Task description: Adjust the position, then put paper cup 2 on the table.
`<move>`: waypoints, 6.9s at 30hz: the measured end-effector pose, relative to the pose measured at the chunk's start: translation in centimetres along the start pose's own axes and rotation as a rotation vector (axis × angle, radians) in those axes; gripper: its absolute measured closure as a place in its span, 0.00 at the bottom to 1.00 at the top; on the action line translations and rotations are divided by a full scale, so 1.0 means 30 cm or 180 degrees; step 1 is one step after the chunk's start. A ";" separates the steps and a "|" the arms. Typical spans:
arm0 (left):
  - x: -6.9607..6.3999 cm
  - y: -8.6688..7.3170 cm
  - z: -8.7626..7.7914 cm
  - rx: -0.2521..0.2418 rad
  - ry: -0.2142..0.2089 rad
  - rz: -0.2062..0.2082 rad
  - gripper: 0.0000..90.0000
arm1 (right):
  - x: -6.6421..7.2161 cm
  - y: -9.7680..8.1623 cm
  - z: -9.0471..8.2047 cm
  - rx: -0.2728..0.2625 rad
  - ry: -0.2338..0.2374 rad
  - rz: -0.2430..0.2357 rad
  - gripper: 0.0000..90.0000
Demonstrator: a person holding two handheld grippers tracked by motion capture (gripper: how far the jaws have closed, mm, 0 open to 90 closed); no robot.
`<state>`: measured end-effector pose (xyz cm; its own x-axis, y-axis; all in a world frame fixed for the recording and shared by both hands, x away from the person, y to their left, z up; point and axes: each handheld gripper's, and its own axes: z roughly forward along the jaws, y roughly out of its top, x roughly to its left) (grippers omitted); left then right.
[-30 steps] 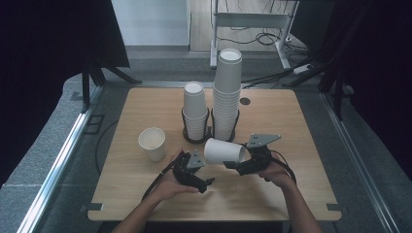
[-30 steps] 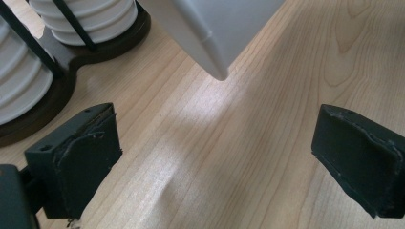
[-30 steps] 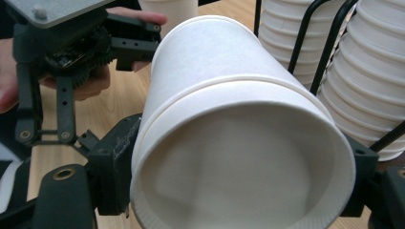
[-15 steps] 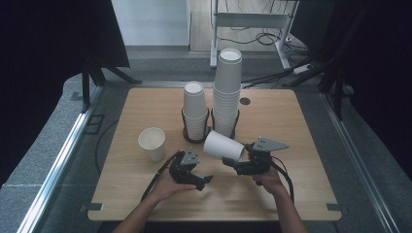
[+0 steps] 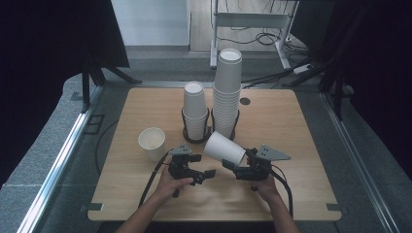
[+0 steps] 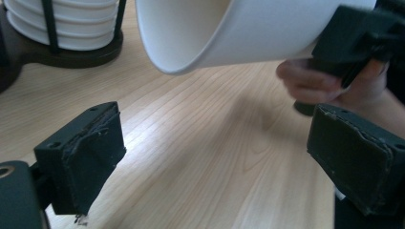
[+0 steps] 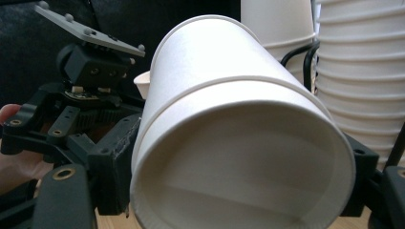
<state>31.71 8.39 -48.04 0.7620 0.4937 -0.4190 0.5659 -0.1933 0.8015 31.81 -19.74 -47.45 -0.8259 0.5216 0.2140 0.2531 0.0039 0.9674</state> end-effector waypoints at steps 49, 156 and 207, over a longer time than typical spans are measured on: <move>0.060 0.078 0.077 -0.0835 -0.0745 -0.1093 0.09 | 0.067 -0.057 0.067 -0.0014 -0.0100 -0.0318 0.25; 0.070 0.040 0.042 -0.0510 0.2168 0.0400 0.13 | 0.056 -0.120 0.047 0.0861 -0.0164 -0.0263 0.14; 0.000 0.000 -0.022 -0.0285 0.2153 0.0461 0.00 | 0.059 -0.121 0.041 0.0862 -0.0180 -0.0287 0.15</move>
<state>31.51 8.95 -47.74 0.4481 0.8935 0.0293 0.4232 -0.2409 0.8734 30.05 -17.79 -50.73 -0.8237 0.5554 0.1136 0.3115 0.2760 0.9093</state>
